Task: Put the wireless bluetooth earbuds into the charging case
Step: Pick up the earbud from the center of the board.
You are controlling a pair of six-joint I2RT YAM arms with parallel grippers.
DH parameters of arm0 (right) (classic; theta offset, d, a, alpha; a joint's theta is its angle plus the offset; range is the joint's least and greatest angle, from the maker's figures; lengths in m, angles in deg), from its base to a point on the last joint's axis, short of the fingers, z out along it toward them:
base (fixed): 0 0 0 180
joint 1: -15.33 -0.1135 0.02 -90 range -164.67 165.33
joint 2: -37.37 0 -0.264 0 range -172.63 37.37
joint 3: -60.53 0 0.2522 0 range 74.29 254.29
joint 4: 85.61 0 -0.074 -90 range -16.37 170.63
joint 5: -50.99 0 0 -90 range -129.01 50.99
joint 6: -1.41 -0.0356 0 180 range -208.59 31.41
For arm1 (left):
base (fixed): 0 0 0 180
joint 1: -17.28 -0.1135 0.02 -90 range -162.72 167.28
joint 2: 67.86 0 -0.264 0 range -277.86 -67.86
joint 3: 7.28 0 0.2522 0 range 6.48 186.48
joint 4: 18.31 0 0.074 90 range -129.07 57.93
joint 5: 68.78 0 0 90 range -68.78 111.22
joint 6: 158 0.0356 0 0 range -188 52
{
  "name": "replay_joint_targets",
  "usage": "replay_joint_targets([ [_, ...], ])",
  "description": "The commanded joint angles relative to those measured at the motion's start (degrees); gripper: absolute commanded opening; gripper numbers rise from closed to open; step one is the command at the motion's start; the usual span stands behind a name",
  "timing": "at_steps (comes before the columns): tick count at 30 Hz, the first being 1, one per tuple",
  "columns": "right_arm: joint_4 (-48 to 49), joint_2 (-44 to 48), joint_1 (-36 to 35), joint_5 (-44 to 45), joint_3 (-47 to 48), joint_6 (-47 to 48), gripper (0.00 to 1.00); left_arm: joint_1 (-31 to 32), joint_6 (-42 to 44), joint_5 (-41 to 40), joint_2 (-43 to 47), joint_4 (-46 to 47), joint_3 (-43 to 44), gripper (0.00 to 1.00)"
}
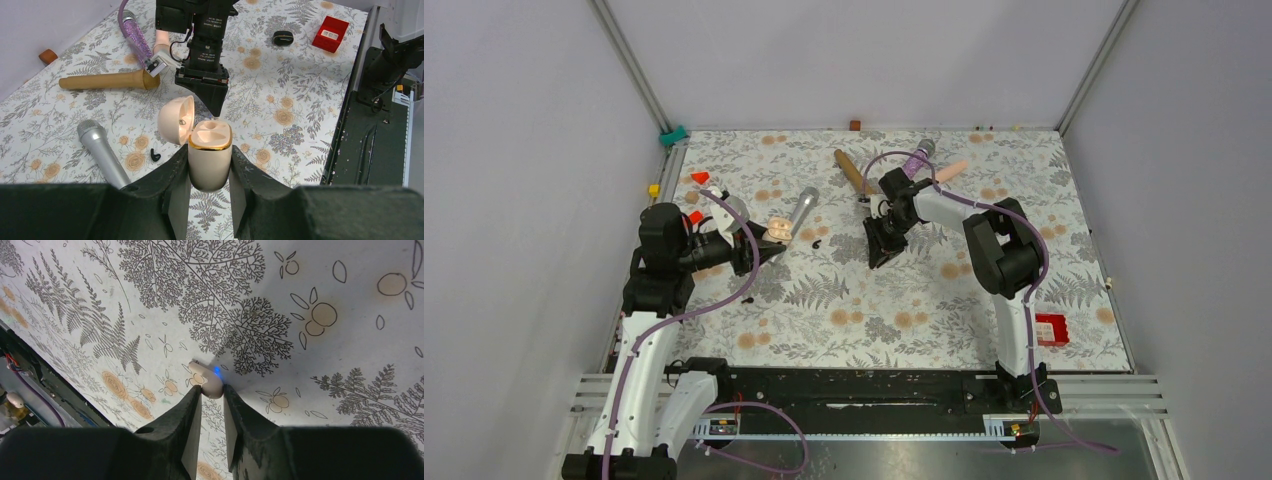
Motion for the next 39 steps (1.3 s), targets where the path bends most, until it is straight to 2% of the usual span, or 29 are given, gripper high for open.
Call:
replay_joint_targets([
  [1,1.24,0.73,0.03,3.04,-1.18,-0.63,0.27,-0.35,-0.14,1.83,-0.02,1.88,0.27,0.00],
  [7,1.16,0.98,0.07,2.21,-0.77,0.20,0.16,-0.35,-0.13,1.57,-0.11,1.94,0.36,0.00],
  [17,1.06,15.70,0.04,10.28,-0.40,5.92,0.15,-0.33,-0.52,-0.33,-1.07,3.15,-0.29,0.03],
  [23,-2.83,25.20,-0.71,15.90,2.24,10.77,0.16,-0.21,-1.26,-1.17,-3.14,3.96,-0.16,0.01],
  [31,-4.38,37.40,-8.62,23.62,4.75,17.14,0.16,3.00,0.24,-3.28,-6.57,3.98,-0.42,0.00],
  [39,-3.90,41.20,-15.78,20.61,7.13,15.23,0.16,9.00,9.65,-0.96,-8.36,-2.10,-0.24,0.00],
])
